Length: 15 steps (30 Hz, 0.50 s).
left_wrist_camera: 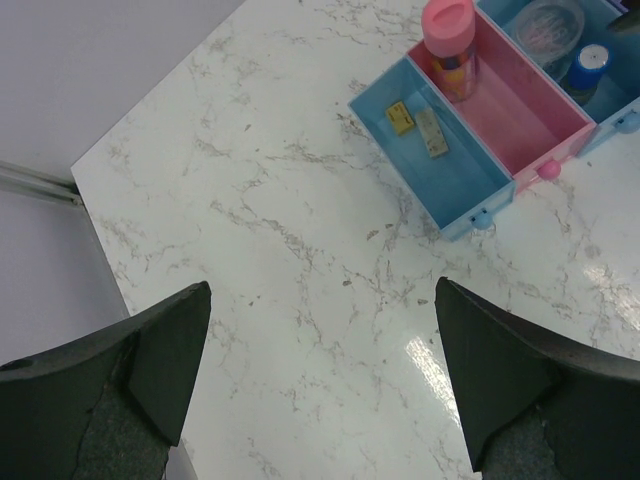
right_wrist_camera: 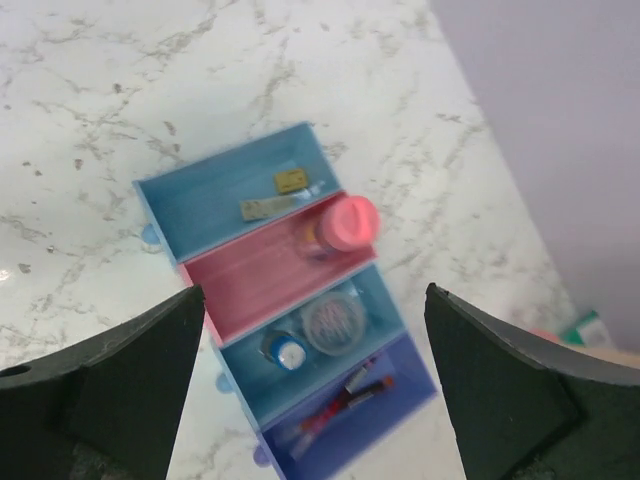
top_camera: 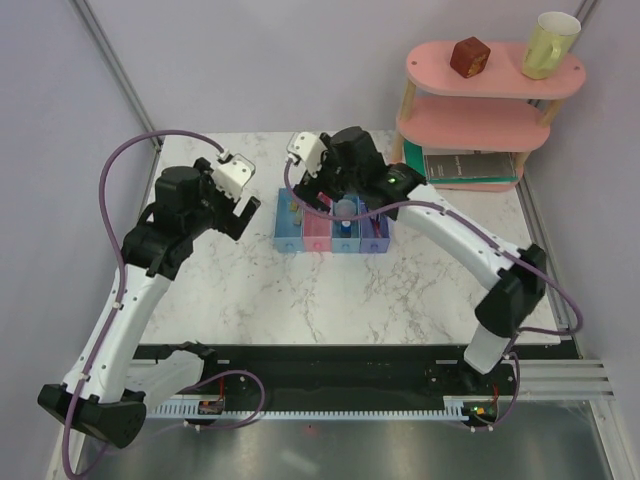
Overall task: Sort the stationery into containers
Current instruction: Place the stationery in the storage box, then reset both arms
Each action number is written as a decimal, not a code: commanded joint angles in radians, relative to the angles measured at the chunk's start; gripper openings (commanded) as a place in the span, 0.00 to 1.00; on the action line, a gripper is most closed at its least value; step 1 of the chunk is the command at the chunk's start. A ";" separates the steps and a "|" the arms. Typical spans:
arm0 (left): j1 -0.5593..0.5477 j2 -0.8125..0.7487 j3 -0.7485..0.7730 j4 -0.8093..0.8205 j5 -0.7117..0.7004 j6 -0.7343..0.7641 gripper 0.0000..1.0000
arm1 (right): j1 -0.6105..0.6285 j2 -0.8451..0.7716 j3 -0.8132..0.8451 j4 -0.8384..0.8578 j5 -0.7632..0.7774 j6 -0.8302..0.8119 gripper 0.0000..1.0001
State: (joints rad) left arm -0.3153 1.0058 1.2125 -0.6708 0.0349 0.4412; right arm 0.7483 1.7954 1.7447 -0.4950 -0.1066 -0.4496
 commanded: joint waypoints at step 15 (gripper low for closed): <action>0.028 -0.058 0.032 -0.134 0.175 -0.058 1.00 | -0.132 -0.781 -0.435 -0.326 0.321 0.081 0.98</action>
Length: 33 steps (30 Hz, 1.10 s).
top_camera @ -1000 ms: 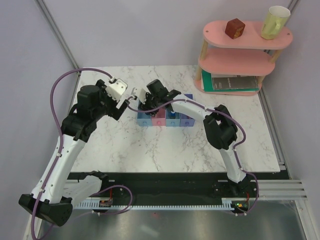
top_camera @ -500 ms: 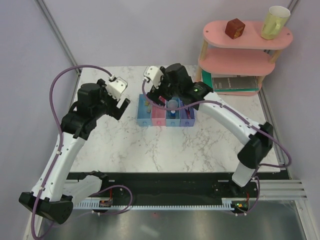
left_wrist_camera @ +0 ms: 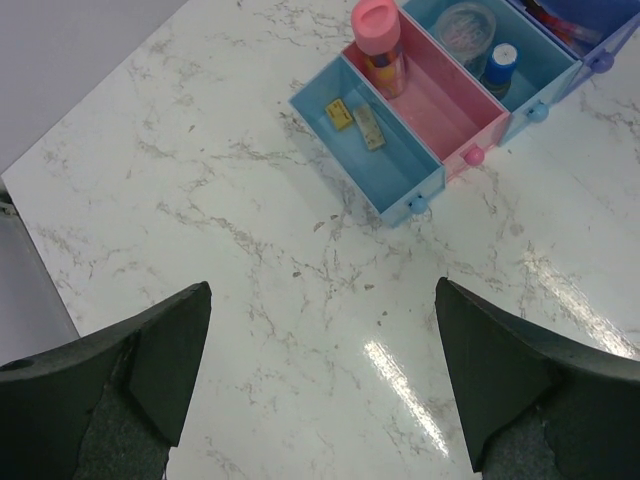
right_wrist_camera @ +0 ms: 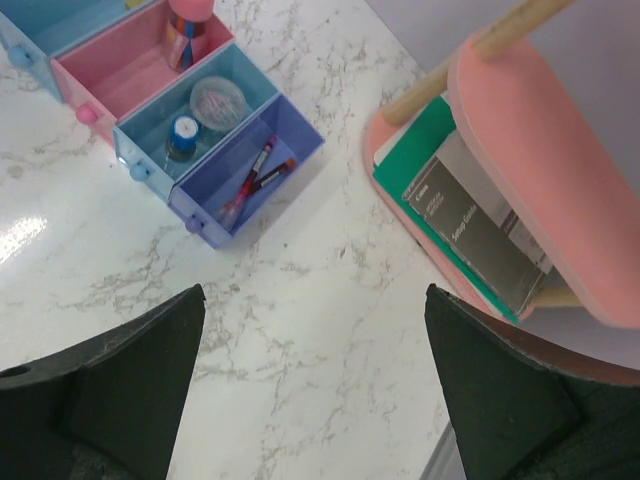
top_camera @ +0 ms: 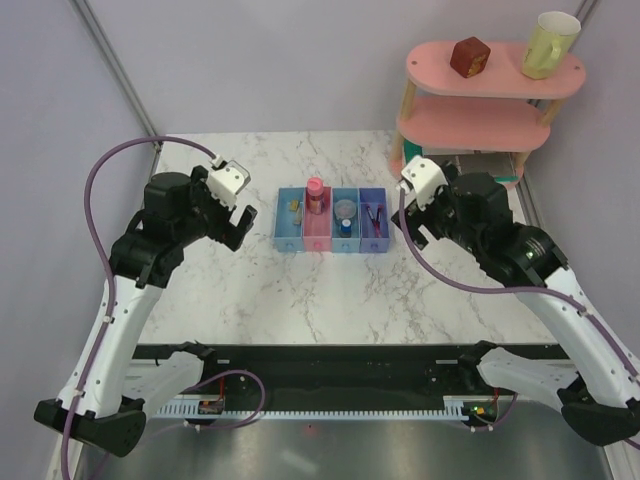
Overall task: Sort the stationery into containers
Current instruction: Reset both arms
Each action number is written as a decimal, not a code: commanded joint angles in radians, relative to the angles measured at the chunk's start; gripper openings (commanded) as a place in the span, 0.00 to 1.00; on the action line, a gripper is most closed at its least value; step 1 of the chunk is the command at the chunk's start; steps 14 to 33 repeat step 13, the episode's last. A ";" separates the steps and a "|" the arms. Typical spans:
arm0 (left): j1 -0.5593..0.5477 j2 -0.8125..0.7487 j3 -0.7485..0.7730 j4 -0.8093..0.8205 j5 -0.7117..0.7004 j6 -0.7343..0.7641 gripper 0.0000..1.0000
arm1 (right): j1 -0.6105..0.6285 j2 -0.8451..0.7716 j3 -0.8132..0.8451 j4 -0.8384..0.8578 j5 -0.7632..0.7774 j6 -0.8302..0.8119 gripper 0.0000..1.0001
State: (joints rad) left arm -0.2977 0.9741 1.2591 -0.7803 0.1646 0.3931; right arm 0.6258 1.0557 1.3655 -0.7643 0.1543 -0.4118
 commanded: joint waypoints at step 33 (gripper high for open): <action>0.014 -0.043 -0.027 -0.014 0.019 -0.031 1.00 | -0.018 -0.059 -0.057 -0.047 0.038 0.044 0.98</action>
